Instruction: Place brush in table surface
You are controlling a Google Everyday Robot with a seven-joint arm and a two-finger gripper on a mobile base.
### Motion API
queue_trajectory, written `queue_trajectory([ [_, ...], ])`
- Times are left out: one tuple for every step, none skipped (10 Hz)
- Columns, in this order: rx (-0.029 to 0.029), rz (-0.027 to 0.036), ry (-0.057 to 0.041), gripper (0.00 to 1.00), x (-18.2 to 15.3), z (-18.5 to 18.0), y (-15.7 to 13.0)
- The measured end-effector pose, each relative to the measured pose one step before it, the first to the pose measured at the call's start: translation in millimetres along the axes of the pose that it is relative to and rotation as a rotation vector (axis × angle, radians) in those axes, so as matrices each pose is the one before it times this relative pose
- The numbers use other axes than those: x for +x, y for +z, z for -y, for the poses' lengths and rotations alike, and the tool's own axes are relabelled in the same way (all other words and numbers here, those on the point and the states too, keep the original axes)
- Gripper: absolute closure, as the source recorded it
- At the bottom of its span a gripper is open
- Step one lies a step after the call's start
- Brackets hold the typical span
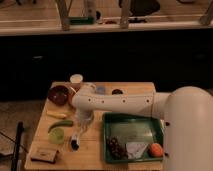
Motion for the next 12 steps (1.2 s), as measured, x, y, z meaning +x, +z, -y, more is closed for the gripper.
queue_trajectory([
  [-0.00338,0.00341,-0.00242,0.58,0.49,0.44,1.61],
  [-0.00573,0.00444,0.00038,0.46,0.85,-1.34,2.26],
  [-0.00171,0.00177,0.00087,0.37,0.64,-0.6,0.94],
  [-0.00349,0.00142,0.00012,0.27,0.34,-0.89,0.93],
  [0.00024,0.00124,-0.00034,0.21,0.07,0.27,0.34],
  [-0.00091,0.00061,-0.00042,0.2,0.14,0.17,0.15],
  [0.00042,0.0011,-0.00098,0.2,-0.22,0.75,0.14],
  [0.00004,0.00093,-0.00136,0.2,-0.27,0.64,-0.08],
  [-0.00125,0.00028,-0.00186,0.2,0.05,0.82,-1.5],
  [-0.00268,0.00026,0.00017,0.2,0.63,0.42,-2.23],
  [-0.00194,0.00035,0.00153,0.2,0.85,0.52,-2.25],
  [-0.00084,0.00128,0.00118,0.2,1.22,2.31,-3.88],
])
